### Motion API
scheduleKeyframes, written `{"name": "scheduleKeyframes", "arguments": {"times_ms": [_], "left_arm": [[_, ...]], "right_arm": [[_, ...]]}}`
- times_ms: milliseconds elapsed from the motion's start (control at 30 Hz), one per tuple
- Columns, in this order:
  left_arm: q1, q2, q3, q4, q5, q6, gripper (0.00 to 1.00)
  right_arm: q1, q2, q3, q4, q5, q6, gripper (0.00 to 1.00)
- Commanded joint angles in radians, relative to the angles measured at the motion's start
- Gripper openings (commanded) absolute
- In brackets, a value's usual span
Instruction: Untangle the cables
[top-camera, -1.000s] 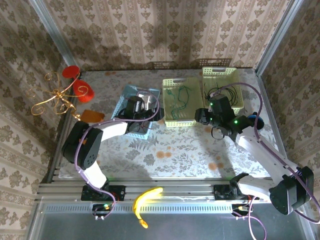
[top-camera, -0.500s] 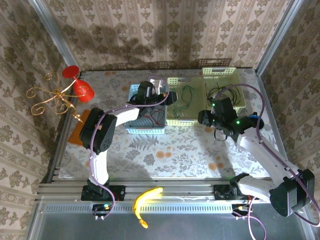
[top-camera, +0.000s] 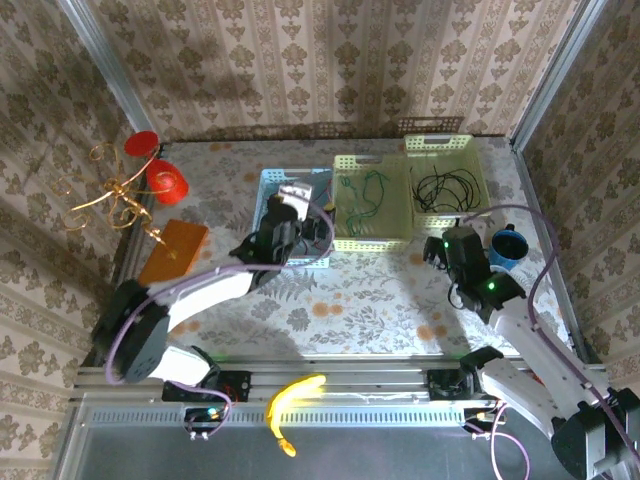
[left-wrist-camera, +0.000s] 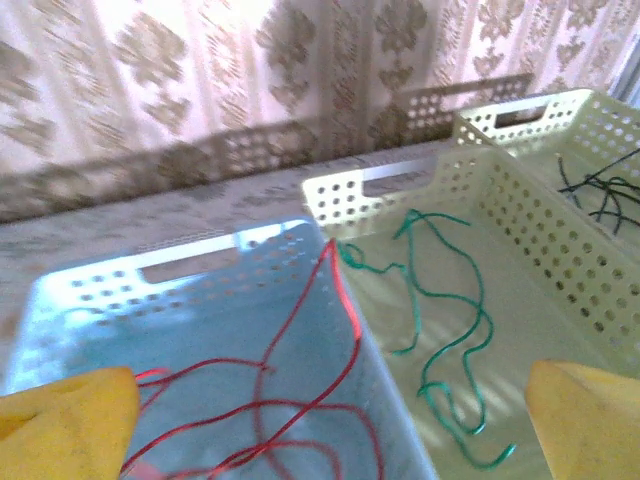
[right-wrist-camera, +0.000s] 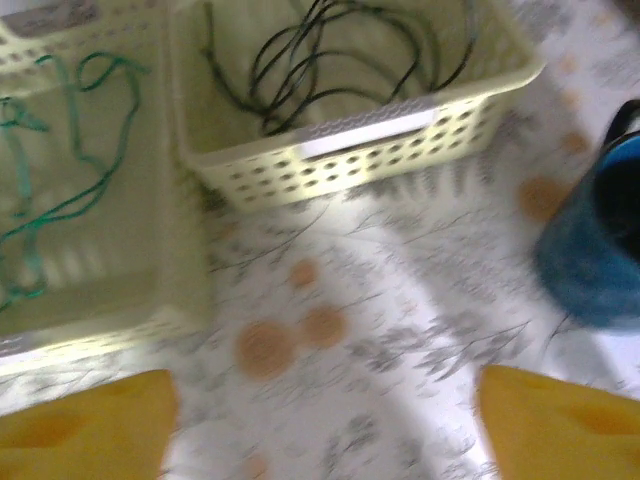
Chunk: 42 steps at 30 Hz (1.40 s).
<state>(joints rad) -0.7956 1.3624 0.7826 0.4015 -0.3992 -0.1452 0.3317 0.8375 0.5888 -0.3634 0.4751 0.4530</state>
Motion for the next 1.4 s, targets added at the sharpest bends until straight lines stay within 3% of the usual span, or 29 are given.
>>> {"name": "scheduleKeyframes", "arguments": {"times_ms": [0,100,200,267,400,567,633,700,833,900,1067,1200,1367], "left_arm": [[0.007,-0.192,-0.161,-0.001,-0.378,0.068,1.00],[0.077,-0.394,-0.286,-0.142,-0.470,0.000,1.00],[0.200,-0.542,-0.312,-0.430,-0.532,-0.162,1.00],[0.289,-0.593,-0.346,-0.488,-0.519,-0.205,1.00],[0.421,-0.596,-0.392,-0.450,-0.497,-0.200,1.00],[0.564,-0.481,-0.366,-0.350,-0.367,-0.137,1.00],[0.576,-0.420,-0.334,-0.355,-0.329,-0.095,1.00],[0.576,-0.351,-0.342,-0.286,-0.281,-0.027,1.00],[0.576,-0.237,-0.436,0.026,-0.166,0.062,1.00],[0.579,-0.169,-0.446,0.129,-0.156,0.092,1.00],[0.589,-0.027,-0.399,0.278,-0.069,0.128,1.00],[0.616,0.065,-0.277,0.147,-0.003,0.146,1.00],[0.678,0.033,-0.328,0.219,0.152,0.168,1.00]], "right_arm": [[0.000,-0.069,-0.175,0.398,0.233,-0.175,1.00],[-0.004,-0.020,-0.304,0.722,0.205,-0.377,1.00],[-0.015,0.136,-0.288,0.770,0.204,-0.438,1.00],[-0.026,0.238,-0.303,0.872,0.164,-0.436,1.00],[-0.053,0.414,-0.252,1.029,0.089,-0.496,1.00],[-0.122,0.547,-0.175,1.109,-0.072,-0.542,1.00],[-0.152,0.617,-0.169,1.144,-0.195,-0.551,1.00],[-0.184,0.620,-0.155,1.118,-0.197,-0.505,1.00],[-0.296,0.717,-0.254,1.406,-0.315,-0.415,1.00],[-0.302,0.679,-0.206,1.241,-0.354,-0.414,1.00],[-0.305,0.691,-0.181,1.211,-0.398,-0.429,1.00],[-0.307,0.692,-0.183,1.221,-0.393,-0.427,1.00],[-0.306,0.690,-0.181,1.213,-0.391,-0.427,1.00]]}}
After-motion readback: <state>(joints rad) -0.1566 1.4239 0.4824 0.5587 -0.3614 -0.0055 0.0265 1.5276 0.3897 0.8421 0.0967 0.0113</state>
